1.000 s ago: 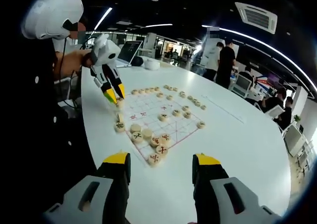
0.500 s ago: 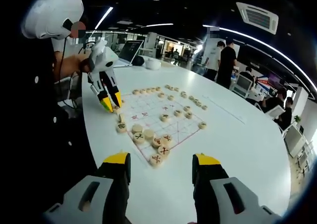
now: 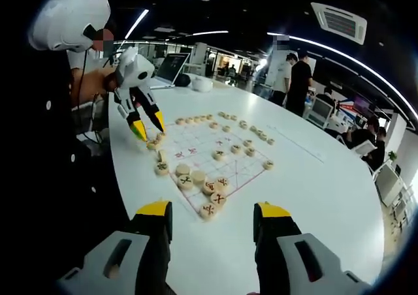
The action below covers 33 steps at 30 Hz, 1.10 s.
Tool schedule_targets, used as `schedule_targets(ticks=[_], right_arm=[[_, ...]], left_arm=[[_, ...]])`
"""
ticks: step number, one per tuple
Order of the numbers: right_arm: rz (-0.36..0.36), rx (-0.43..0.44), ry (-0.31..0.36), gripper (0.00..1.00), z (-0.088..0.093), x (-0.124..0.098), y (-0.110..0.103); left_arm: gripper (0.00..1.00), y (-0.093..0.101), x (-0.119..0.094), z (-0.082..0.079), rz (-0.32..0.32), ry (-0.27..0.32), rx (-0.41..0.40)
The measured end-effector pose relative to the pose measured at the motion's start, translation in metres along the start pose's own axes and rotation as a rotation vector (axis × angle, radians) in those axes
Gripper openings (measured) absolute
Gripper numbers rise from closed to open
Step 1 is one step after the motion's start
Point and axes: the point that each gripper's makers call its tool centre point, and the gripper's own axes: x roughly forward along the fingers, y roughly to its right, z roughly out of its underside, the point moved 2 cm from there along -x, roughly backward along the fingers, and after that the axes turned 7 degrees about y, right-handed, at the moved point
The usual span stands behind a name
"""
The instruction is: Pick up the chess pieces one by one and place each piece onto its starting position on the chessboard, setting the pieces on their correct points until all the chess pieces are arranged in the starting layout
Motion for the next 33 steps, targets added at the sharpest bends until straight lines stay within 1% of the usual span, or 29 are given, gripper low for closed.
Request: schedule_targets(ticks=[3, 4, 7, 9, 10, 13, 18, 20, 22, 26, 29, 33], right_arm=[[0.003, 0.001, 0.002, 0.50, 0.000, -0.001, 0.000], [0.007, 0.003, 0.003, 0.50, 0.000, -0.002, 0.001], [0.014, 0.009, 0.006, 0.50, 0.002, -0.004, 0.001], [0.018, 0.014, 0.007, 0.51, 0.003, -0.006, 0.001], [0.019, 0.014, 0.007, 0.51, 0.003, -0.006, 0.001], [0.024, 0.020, 0.007, 0.51, 0.005, -0.007, 0.000], [0.028, 0.024, 0.012, 0.51, 0.005, -0.009, -0.002], [0.031, 0.023, 0.013, 0.51, 0.005, -0.011, -0.002], [0.034, 0.025, 0.015, 0.51, 0.005, -0.013, -0.002], [0.046, 0.028, 0.017, 0.50, 0.007, -0.018, -0.001], [0.060, 0.036, 0.021, 0.50, 0.010, -0.022, -0.001], [0.073, 0.045, 0.023, 0.50, 0.013, -0.027, 0.000]], left_arm=[[0.38, -0.003, -0.012, -0.006, -0.016, 0.034, 0.011], [0.39, -0.004, -0.018, -0.008, -0.020, 0.057, 0.010], [0.40, -0.003, -0.030, -0.007, -0.027, 0.091, -0.002], [0.43, -0.003, -0.037, -0.004, -0.035, 0.106, -0.014], [0.45, -0.003, -0.038, -0.003, -0.036, 0.110, -0.015], [0.46, 0.000, -0.044, 0.002, -0.041, 0.121, -0.040], [0.47, 0.002, -0.043, 0.002, -0.038, 0.117, -0.049], [0.47, 0.002, -0.042, -0.003, -0.033, 0.122, -0.041], [0.47, 0.002, -0.037, -0.012, -0.015, 0.136, -0.035], [0.47, 0.001, -0.021, -0.028, 0.018, 0.143, -0.009], [0.47, 0.000, -0.004, -0.043, 0.053, 0.134, 0.026], [0.46, 0.006, 0.018, -0.062, 0.116, 0.118, 0.097]])
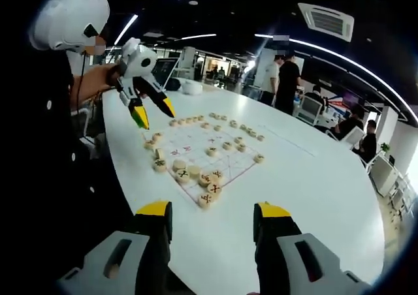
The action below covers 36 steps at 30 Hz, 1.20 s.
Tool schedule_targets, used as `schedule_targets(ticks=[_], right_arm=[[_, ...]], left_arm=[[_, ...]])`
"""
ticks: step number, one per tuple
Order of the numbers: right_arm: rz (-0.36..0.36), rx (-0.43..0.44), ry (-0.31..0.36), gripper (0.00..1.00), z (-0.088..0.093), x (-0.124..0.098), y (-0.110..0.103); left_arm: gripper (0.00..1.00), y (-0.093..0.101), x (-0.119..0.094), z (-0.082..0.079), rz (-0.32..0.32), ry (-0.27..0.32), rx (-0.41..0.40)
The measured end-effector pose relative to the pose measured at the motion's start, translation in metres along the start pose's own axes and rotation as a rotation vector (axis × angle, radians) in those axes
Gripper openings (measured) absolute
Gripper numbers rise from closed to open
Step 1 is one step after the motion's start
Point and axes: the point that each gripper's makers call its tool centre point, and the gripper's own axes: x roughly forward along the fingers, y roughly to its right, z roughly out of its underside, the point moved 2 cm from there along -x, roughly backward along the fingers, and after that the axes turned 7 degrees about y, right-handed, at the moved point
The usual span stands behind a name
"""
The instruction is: Pick up the chess pieces one by one and place each piece onto its starting position on the chessboard, setting the pieces on their correct points until all the chess pieces are arranged in the starting layout
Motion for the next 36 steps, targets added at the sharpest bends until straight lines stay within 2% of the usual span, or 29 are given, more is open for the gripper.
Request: schedule_targets(ticks=[2, 4, 12, 15, 18, 19, 23, 30, 34, 36], right_arm=[[0.007, 0.006, 0.000, 0.50, 0.002, -0.002, 0.001], [0.013, 0.011, 0.001, 0.50, 0.004, -0.004, 0.001], [0.026, 0.028, 0.005, 0.50, 0.009, -0.007, 0.003], [0.030, 0.034, 0.008, 0.50, 0.011, -0.008, 0.003], [0.034, 0.039, 0.009, 0.50, 0.012, -0.008, 0.004], [0.035, 0.040, 0.009, 0.50, 0.013, -0.008, 0.004], [0.038, 0.044, 0.010, 0.50, 0.014, -0.010, 0.005], [0.057, 0.058, 0.011, 0.50, 0.018, -0.014, 0.008], [0.055, 0.060, 0.011, 0.50, 0.019, -0.013, 0.008], [0.058, 0.064, 0.016, 0.50, 0.020, -0.013, 0.009]], left_arm=[[0.46, 0.001, 0.014, -0.008, 0.039, -0.005, 0.040], [0.46, -0.002, 0.028, -0.014, 0.051, -0.016, 0.039], [0.42, -0.012, 0.088, -0.030, 0.102, -0.121, 0.088], [0.40, -0.009, 0.106, -0.033, 0.128, -0.157, 0.095], [0.38, -0.014, 0.120, -0.031, 0.149, -0.211, 0.164], [0.38, -0.016, 0.123, -0.031, 0.163, -0.224, 0.189], [0.35, -0.019, 0.133, -0.036, 0.177, -0.240, 0.193], [0.33, -0.008, 0.140, -0.037, 0.203, -0.275, 0.150], [0.32, -0.010, 0.140, -0.031, 0.139, -0.327, 0.043], [0.32, -0.011, 0.141, -0.032, 0.103, -0.306, 0.012]])
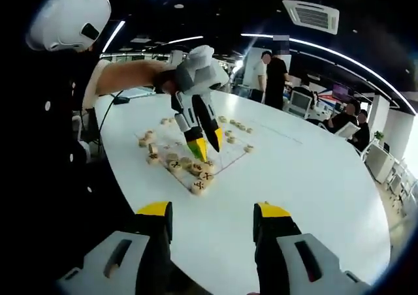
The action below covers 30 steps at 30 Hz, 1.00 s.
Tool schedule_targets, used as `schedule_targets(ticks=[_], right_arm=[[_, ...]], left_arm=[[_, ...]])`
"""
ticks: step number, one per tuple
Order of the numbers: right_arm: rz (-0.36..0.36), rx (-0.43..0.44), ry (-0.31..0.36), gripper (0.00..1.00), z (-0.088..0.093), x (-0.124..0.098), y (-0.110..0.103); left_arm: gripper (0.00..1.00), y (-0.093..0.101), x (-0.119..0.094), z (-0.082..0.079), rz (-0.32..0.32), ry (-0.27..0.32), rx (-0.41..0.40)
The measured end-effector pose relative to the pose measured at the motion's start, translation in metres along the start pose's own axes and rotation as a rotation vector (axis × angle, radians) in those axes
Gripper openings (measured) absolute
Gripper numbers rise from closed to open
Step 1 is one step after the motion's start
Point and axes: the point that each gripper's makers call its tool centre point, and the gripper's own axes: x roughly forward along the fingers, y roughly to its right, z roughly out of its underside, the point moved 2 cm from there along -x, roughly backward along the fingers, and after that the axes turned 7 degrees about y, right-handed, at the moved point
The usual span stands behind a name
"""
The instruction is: Pick up the chess pieces one by one and place each piece onto its starting position on the chessboard, setting the pieces on their correct points until all the chess pieces are arranged in the starting layout
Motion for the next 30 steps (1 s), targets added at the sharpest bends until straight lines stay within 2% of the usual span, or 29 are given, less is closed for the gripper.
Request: schedule_targets(ticks=[5, 6, 8, 12, 16, 19, 24, 30], right_arm=[[-0.003, 0.009, 0.014, 0.50, 0.001, 0.003, 0.005], [-0.007, 0.011, 0.016, 0.50, 0.001, 0.004, 0.006], [-0.015, 0.009, 0.023, 0.50, 0.000, 0.005, 0.007], [-0.026, 0.007, 0.032, 0.50, 0.000, 0.008, 0.009], [-0.037, 0.008, 0.038, 0.50, 0.001, 0.008, 0.009], [-0.037, 0.010, 0.041, 0.50, 0.002, 0.008, 0.010], [-0.037, 0.013, 0.041, 0.50, 0.003, 0.008, 0.010], [-0.035, 0.015, 0.038, 0.50, 0.003, 0.008, 0.010]], left_arm=[[0.33, 0.005, 0.003, 0.004, -0.075, 0.013, -0.129], [0.33, 0.006, 0.005, 0.006, -0.083, 0.006, -0.129], [0.33, 0.004, 0.004, 0.008, -0.142, 0.004, -0.137], [0.30, -0.001, 0.001, 0.007, -0.192, 0.007, -0.151], [0.30, 0.005, 0.002, 0.005, -0.178, 0.018, -0.200], [0.25, 0.007, 0.004, 0.004, -0.180, 0.022, -0.217], [0.22, 0.010, 0.011, 0.011, -0.188, -0.014, -0.199], [0.21, 0.011, 0.014, 0.013, -0.174, -0.025, -0.209]])
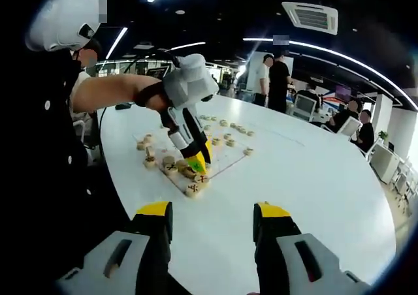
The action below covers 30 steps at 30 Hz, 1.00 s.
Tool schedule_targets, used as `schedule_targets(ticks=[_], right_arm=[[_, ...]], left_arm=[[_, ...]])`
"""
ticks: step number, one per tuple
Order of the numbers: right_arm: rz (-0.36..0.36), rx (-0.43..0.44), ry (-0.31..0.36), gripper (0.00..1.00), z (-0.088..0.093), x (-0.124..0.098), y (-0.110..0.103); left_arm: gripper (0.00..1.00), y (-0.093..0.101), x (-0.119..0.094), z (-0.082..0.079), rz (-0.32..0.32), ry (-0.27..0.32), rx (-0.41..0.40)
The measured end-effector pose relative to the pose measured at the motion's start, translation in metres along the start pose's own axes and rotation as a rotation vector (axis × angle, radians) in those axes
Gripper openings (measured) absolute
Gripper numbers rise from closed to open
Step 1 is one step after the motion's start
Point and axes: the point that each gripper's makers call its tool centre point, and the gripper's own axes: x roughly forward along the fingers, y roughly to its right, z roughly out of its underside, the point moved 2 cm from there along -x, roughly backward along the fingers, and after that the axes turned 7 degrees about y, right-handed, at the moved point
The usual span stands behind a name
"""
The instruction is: Pick up the chess pieces one by one and place each piece onto its starting position on the chessboard, setting the pieces on their correct points until all the chess pieces are arranged in the starting layout
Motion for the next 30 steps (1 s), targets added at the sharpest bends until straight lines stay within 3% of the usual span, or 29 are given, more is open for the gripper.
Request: schedule_targets(ticks=[9, 14, 19, 21, 25, 30], right_arm=[[0.004, 0.001, -0.001, 0.50, -0.002, 0.000, 0.001], [0.002, -0.002, -0.005, 0.50, -0.003, 0.001, 0.000], [-0.006, -0.010, -0.007, 0.50, -0.007, 0.005, -0.001], [-0.011, -0.013, -0.009, 0.50, -0.008, 0.007, -0.002], [-0.023, -0.022, -0.017, 0.50, -0.011, 0.013, -0.005], [-0.028, -0.025, -0.033, 0.50, -0.013, 0.015, -0.007]], left_arm=[[0.20, -0.001, -0.004, -0.001, 0.012, 0.009, 0.001], [0.20, -0.015, -0.029, -0.004, -0.012, 0.070, 0.015], [0.20, -0.050, -0.060, 0.004, -0.117, 0.132, 0.000], [0.20, -0.079, -0.079, 0.013, -0.176, 0.154, -0.043], [0.20, -0.116, -0.107, 0.033, -0.243, 0.182, -0.104], [0.20, -0.137, -0.120, 0.044, -0.282, 0.194, -0.136]])
